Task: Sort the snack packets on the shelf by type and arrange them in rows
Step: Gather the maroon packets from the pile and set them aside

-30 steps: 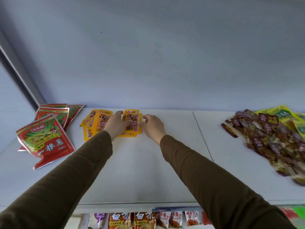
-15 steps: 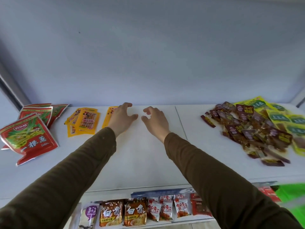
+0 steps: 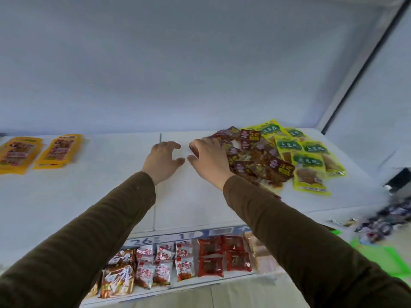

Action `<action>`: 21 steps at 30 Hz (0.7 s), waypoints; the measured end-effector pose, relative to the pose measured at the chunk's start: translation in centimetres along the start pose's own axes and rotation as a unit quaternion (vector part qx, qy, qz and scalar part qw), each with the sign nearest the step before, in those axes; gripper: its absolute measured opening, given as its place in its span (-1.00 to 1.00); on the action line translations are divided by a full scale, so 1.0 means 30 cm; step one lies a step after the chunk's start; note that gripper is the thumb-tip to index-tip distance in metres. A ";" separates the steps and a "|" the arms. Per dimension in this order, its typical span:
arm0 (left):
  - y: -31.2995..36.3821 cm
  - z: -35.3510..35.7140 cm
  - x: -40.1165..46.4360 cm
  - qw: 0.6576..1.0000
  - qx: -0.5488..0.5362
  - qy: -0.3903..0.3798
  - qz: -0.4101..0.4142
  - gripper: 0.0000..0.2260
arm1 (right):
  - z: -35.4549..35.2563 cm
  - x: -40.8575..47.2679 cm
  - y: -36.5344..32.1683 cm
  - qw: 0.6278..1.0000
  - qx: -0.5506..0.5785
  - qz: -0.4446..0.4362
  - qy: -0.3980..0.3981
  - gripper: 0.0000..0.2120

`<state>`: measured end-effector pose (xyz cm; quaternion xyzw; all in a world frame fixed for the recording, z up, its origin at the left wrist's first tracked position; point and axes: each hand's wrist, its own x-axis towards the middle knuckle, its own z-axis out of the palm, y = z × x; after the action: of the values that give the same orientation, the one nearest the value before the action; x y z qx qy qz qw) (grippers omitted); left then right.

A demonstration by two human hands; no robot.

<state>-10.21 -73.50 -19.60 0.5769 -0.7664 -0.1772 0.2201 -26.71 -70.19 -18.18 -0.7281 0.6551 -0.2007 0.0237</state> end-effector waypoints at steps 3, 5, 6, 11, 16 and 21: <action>0.131 0.081 -0.009 1.000 0.020 -0.003 0.024 -0.61 | -0.061 -0.042 0.142 1.000 -0.023 -0.012 0.003 -0.65; 0.205 0.117 -0.014 0.999 0.033 -0.007 0.034 -0.64 | -0.093 -0.062 0.222 0.999 -0.031 -0.013 -0.003 -0.64; 0.238 0.131 -0.015 0.999 0.038 -0.007 0.036 -0.64 | -0.107 -0.068 0.259 0.999 -0.035 -0.013 -0.009 -0.63; 0.345 0.170 0.002 0.998 0.046 -0.009 0.038 -0.58 | -0.167 -0.074 0.409 0.999 -0.032 -0.017 -0.039 -0.58; 0.383 0.210 0.008 0.998 0.039 -0.034 0.043 -0.56 | -0.203 -0.093 0.542 0.998 -0.002 0.010 -0.067 -0.58; 0.409 0.264 0.010 0.997 0.021 -0.076 0.004 -0.39 | -0.218 -0.087 0.642 0.990 -0.001 0.006 -0.138 -0.42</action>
<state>-24.46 -70.31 -19.78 0.5632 -0.7866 -0.2038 0.1500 -47.18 -68.88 -18.57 -0.7451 0.6498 -0.0977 0.1145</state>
